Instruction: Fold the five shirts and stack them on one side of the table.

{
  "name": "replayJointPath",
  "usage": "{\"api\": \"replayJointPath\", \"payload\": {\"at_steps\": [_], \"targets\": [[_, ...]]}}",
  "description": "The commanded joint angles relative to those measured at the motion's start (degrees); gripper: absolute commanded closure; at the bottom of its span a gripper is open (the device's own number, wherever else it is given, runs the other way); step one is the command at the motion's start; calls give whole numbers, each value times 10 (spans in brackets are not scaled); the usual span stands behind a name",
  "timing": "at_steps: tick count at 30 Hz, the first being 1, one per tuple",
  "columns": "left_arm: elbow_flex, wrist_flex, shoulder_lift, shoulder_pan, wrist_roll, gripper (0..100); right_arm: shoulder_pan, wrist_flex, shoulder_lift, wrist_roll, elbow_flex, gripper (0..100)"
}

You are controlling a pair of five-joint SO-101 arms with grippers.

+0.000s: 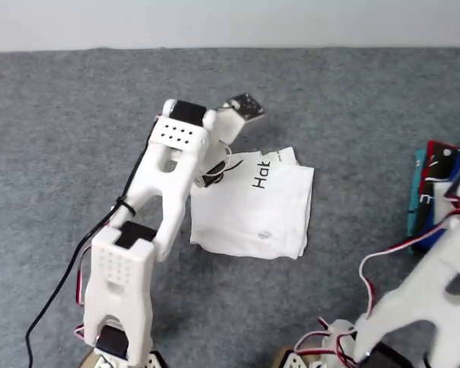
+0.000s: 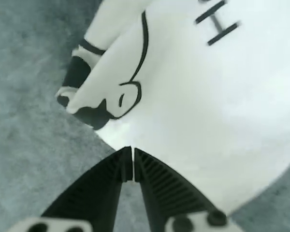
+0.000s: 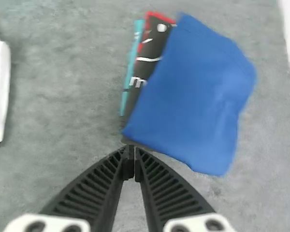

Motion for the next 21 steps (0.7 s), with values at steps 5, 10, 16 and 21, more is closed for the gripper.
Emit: {"api": "replayJointPath", "payload": {"at_steps": [5, 10, 16, 21], "targets": [[5, 33, -170, -55, 49, 986, -138, -22, -9, -50, 156, 982], [102, 33, -285, -135, 48, 986, -230, -128, -8, -151, 258, 895], [225, 33, -432, -257, 1, 986, -308, -237, 72, -222, 283, 848], [288, 31, -505, -360, -69, 986, -353, -294, 185, -258, 235, 850]]}}
